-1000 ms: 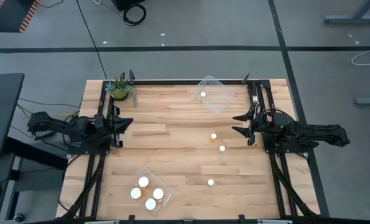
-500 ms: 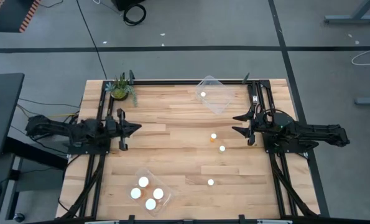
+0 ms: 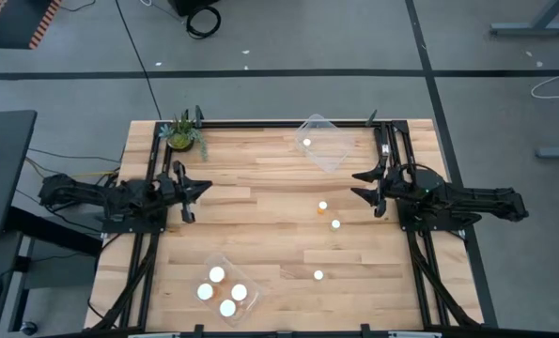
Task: Pick and place medicine bottles into bin by pill shape (circle, oval)
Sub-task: Put the orange tablet bottle into the top transparent bin
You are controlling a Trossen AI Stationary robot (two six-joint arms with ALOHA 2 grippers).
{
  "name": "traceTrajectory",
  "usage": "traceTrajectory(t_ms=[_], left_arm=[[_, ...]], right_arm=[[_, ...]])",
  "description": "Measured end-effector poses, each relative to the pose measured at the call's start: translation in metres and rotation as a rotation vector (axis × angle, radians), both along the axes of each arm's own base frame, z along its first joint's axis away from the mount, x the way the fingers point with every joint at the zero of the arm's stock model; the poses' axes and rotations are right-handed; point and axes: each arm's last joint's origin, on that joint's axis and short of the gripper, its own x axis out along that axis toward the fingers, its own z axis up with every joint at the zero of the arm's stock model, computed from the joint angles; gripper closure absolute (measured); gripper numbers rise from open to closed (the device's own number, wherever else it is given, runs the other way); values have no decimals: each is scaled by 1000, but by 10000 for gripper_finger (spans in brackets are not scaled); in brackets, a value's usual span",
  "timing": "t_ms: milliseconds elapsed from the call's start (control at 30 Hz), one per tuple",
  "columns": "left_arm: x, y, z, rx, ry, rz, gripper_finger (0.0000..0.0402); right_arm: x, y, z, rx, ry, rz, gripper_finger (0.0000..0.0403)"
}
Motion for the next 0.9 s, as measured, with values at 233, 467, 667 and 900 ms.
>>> traceTrajectory(t_ms=[233, 467, 667, 900], left_arm=[[1, 0, -4, 33, 50, 8, 384], [1, 0, -7, 38, 81, 8, 376], [1, 0, -7, 38, 81, 8, 368], [1, 0, -7, 38, 81, 7, 375]], right_arm=[[0, 0, 0, 10, -2, -2, 166], [-1, -3, 0, 13, -4, -104, 166], [-1, -4, 0, 89, -27, -154, 166], [1, 1, -4, 197, 10, -2, 166]])
